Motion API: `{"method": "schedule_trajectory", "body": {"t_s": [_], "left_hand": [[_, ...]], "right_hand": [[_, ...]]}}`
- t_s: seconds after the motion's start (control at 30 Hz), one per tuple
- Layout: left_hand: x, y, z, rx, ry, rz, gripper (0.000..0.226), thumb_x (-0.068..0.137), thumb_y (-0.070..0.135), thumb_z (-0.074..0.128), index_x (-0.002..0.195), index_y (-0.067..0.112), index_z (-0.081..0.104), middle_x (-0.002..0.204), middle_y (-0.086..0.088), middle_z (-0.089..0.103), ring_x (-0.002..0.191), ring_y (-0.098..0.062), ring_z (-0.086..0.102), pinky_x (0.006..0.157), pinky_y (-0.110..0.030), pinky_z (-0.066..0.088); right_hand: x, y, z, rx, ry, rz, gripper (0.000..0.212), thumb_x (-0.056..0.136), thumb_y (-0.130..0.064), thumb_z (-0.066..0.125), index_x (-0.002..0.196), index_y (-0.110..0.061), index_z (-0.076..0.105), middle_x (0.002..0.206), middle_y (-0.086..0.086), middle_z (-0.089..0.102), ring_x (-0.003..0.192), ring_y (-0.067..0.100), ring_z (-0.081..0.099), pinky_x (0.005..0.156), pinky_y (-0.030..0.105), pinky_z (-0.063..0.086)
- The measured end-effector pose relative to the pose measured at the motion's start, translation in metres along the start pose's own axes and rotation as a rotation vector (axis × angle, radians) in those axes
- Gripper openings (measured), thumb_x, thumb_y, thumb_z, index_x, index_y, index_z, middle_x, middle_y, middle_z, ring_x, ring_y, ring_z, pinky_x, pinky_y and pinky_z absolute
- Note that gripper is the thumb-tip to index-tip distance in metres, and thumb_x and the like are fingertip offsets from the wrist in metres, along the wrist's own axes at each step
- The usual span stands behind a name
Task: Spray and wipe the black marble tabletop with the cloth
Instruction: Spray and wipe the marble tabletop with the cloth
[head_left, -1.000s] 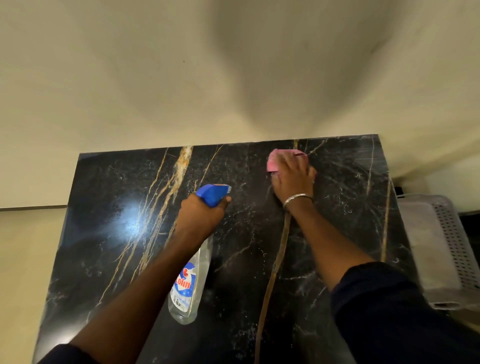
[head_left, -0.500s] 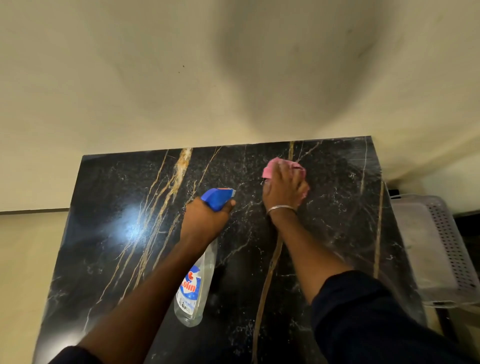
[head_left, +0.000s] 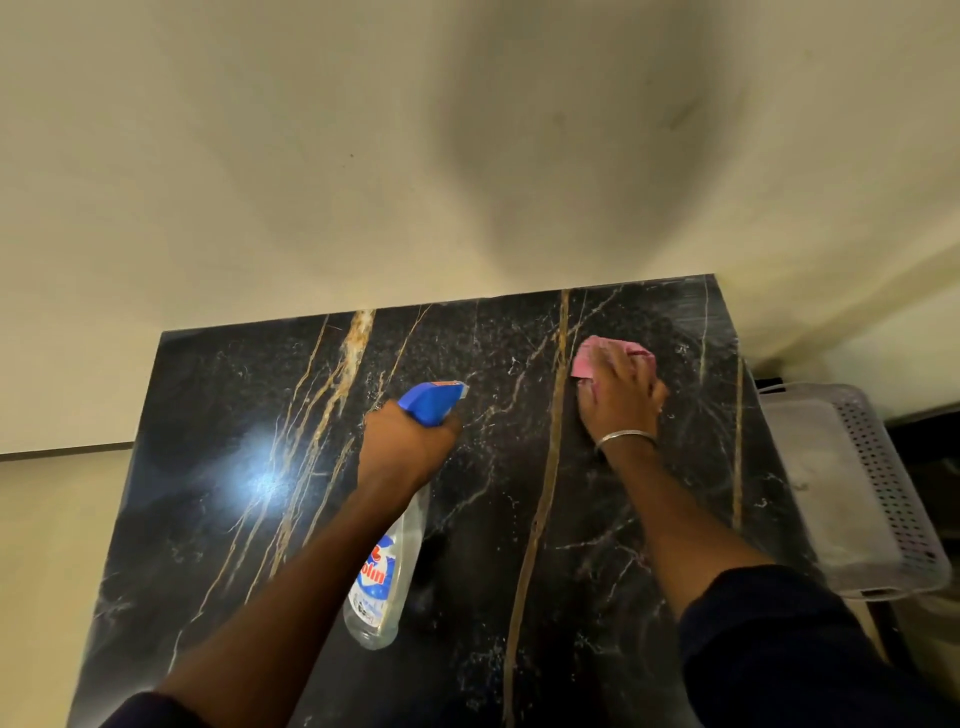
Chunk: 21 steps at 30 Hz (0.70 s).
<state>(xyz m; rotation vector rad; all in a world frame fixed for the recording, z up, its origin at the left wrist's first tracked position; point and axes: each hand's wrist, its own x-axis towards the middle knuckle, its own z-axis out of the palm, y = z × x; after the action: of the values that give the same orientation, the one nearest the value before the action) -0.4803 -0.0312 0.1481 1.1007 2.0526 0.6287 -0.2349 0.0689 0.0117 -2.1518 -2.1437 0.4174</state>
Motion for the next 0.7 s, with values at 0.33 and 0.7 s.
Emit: {"method": "schedule_trajectory", "body": {"t_s": [0.33,0.7], "left_hand": [[-0.016,-0.001,0.005,-0.002,0.012,0.014,0.015,0.084,0.024,0.069,0.082,0.021,0.055,0.066,-0.002,0.058,0.058,-0.013,0.057,0.056,-0.025,0.05],[-0.022,-0.008,0.007,0.015,0.017,0.0,0.017,0.083,0.026,0.07,0.09,0.016,0.058,0.068,-0.002,0.06,0.061,-0.014,0.059,0.058,-0.027,0.052]], "right_hand": [[-0.054,-0.085,0.017,0.03,-0.033,-0.005,0.066,0.083,-0.038,0.061,0.144,-0.025,0.043,0.15,0.003,0.043,0.134,0.042,0.036,0.101,0.058,0.034],[-0.059,-0.029,0.011,-0.044,-0.058,-0.191,0.06,0.088,-0.037,0.054,0.146,-0.026,0.04,0.152,0.0,0.039,0.139,0.039,0.031,0.102,0.056,0.033]]}}
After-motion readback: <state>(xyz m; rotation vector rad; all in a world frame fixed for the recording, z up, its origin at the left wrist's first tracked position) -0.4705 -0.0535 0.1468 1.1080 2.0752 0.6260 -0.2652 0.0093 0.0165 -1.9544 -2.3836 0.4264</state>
